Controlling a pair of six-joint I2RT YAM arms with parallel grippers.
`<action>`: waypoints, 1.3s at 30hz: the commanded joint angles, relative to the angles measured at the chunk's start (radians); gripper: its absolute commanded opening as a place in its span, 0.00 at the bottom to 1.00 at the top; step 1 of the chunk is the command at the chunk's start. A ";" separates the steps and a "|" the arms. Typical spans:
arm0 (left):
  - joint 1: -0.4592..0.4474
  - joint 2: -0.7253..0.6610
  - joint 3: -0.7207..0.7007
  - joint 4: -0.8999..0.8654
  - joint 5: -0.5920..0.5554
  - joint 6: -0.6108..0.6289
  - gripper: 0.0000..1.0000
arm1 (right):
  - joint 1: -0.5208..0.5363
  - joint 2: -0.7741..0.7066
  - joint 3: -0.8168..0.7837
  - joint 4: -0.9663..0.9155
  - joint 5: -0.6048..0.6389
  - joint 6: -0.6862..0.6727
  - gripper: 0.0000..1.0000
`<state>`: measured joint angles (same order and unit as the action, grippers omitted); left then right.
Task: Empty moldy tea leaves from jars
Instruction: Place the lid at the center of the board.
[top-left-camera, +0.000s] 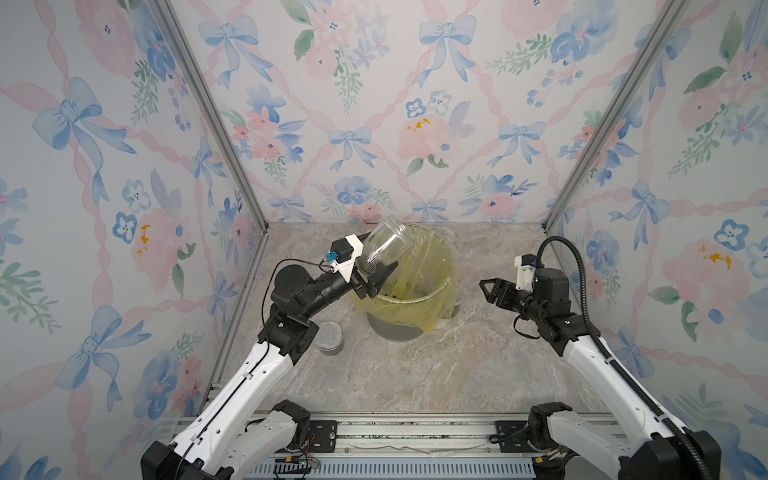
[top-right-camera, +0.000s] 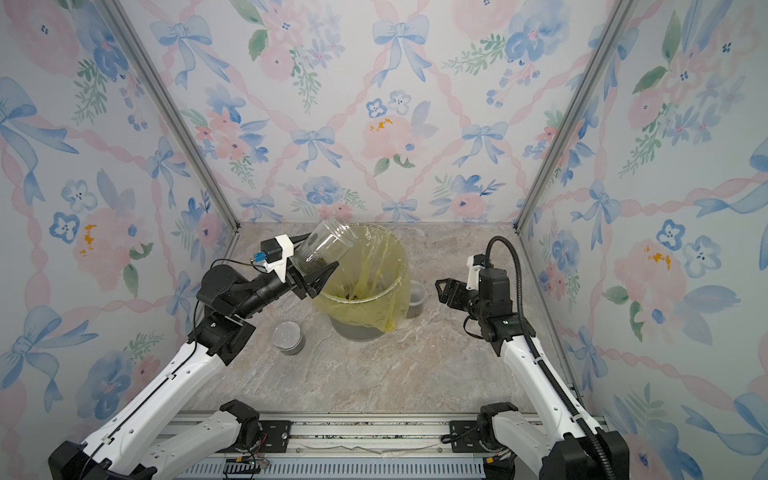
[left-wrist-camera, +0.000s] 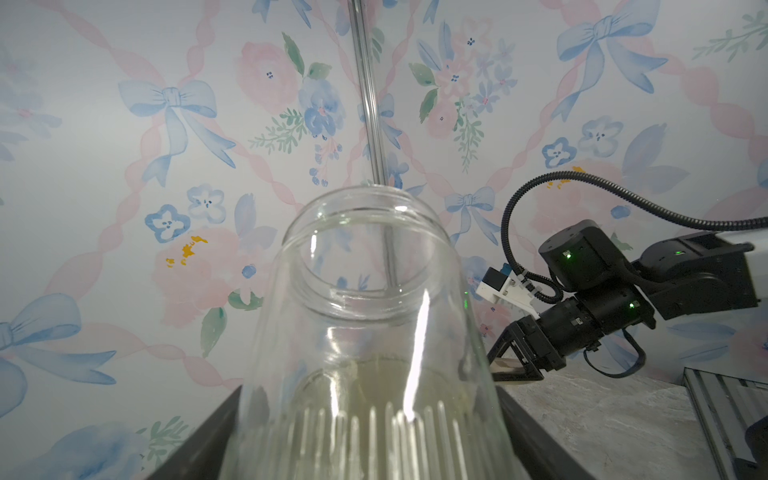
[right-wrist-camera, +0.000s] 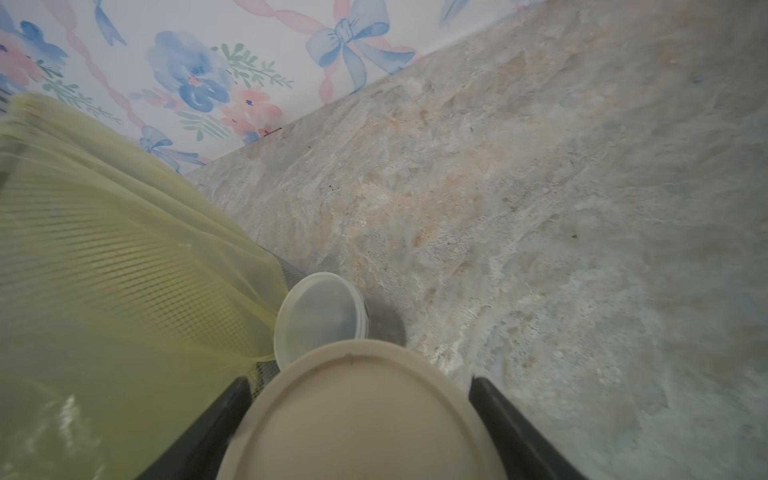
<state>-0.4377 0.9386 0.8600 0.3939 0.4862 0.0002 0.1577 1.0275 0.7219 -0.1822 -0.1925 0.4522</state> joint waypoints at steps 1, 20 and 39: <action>0.008 -0.045 -0.008 0.068 -0.028 0.027 0.09 | -0.001 0.014 -0.043 0.117 0.127 0.007 0.62; 0.008 -0.098 -0.042 0.065 -0.033 0.044 0.10 | 0.081 0.379 -0.063 0.378 0.348 0.153 0.65; 0.016 -0.110 -0.043 0.062 -0.031 0.042 0.11 | 0.099 0.567 -0.018 0.434 0.377 0.146 0.87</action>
<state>-0.4332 0.8539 0.8062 0.3927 0.4530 0.0269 0.2462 1.5894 0.6754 0.2417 0.1638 0.6006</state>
